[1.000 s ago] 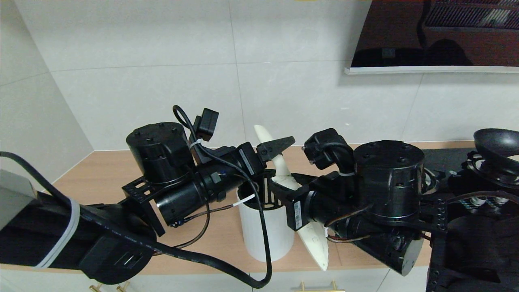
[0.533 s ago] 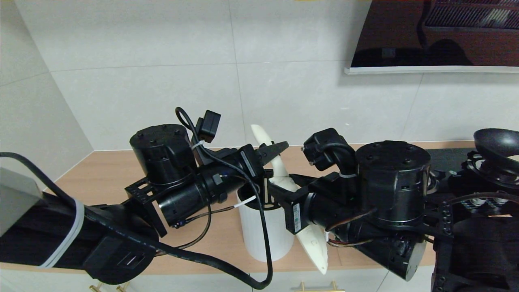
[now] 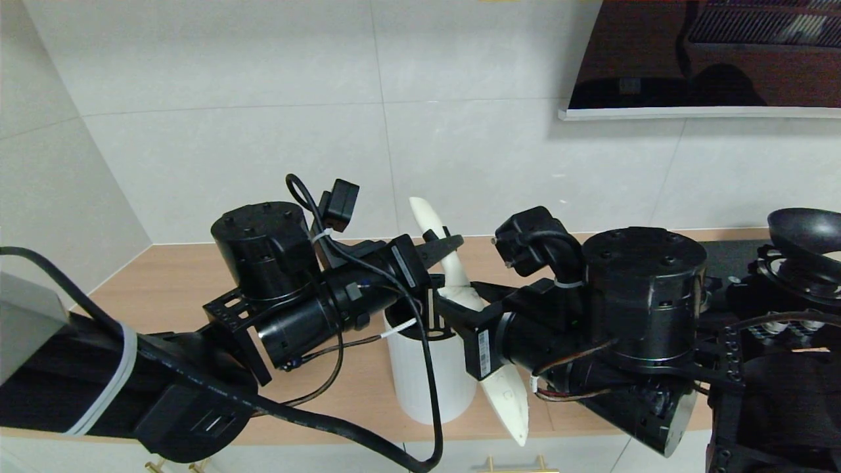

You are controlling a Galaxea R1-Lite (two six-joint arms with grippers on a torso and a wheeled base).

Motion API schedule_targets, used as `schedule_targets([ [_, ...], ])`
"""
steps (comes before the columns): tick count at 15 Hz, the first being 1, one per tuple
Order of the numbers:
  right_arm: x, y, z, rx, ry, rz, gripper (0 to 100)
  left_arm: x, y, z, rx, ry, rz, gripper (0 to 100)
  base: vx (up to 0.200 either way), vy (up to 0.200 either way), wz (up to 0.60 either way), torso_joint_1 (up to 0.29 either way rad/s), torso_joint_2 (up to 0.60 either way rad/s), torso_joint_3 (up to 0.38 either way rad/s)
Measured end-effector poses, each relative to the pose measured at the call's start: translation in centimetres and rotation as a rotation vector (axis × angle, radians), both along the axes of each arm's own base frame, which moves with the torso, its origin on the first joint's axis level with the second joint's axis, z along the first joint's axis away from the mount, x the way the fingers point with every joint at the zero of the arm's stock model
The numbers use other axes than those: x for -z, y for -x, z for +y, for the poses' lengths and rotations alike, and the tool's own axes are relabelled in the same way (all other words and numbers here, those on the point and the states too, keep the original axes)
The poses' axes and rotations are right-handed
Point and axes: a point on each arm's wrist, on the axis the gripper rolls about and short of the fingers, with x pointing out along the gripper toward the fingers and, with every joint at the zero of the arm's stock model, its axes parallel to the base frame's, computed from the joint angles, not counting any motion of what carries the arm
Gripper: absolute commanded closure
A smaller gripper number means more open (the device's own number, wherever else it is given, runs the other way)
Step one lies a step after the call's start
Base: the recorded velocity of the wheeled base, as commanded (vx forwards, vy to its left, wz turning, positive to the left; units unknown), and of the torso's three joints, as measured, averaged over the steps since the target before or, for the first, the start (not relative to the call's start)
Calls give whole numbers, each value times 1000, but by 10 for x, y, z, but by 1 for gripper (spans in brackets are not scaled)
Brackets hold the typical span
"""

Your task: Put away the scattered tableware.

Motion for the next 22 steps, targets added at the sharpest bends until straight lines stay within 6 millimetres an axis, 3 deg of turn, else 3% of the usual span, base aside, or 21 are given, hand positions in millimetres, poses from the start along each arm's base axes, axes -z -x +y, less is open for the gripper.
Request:
schedule_targets([
  [7,-1,0,0,1,-3,-1,100,-2,2,0,4,18,-27,100,0,0,0,0,0,0],
  [8,-1,0,0,3,-1,-2,0,-2,3,-1,7,18,-27,100,0,0,0,0,0,0],
  [13,-1,1,-2,6,-1,-2,0,-5,7,-3,18,21,-33,100,0,0,0,0,0,0],
  [16,-11,1,-10,18,-25,-21,0,-13,11,-4,28,32,-52,100,0,0,0,0,0,0],
  [19,-31,-9,-42,102,-68,-58,0,-26,14,5,7,24,-46,100,0,0,0,0,0,0],
  [22,-50,-35,-87,248,-104,-109,0,-51,17,22,-41,-18,-17,100,0,0,0,0,0,0],
])
